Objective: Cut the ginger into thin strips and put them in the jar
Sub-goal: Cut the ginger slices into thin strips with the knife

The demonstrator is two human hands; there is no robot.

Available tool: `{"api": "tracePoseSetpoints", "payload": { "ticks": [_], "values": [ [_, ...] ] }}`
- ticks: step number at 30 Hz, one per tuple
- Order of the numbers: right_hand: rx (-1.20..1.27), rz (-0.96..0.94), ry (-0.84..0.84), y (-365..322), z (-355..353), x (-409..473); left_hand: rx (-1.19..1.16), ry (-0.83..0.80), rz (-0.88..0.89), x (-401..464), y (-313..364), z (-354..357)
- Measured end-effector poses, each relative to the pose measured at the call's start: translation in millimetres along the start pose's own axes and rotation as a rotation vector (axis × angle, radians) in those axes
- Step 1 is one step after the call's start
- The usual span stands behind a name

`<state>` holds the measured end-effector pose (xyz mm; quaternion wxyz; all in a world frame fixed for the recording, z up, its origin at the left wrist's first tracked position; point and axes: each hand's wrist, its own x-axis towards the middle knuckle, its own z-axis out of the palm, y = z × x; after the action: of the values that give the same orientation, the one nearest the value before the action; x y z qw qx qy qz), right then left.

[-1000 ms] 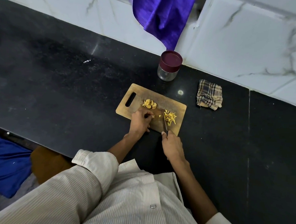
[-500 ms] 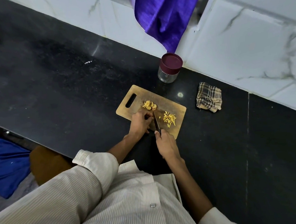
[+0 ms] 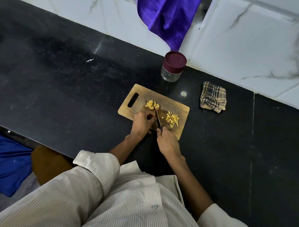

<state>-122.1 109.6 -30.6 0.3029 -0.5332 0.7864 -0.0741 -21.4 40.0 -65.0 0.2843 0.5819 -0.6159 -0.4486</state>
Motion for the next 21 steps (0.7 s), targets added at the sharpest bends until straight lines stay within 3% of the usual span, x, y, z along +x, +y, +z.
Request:
{"api": "tracePoseSetpoints", "payload": {
  "ticks": [12,21],
  "values": [
    [-0.056,0.022,0.049,-1,9,-7,0.067,0.011,0.074,-1,-2,1],
    [-0.056,0.079,-0.026,8,13,-16,0.091,-0.001,0.060,-1,-1,1]
  ]
}}
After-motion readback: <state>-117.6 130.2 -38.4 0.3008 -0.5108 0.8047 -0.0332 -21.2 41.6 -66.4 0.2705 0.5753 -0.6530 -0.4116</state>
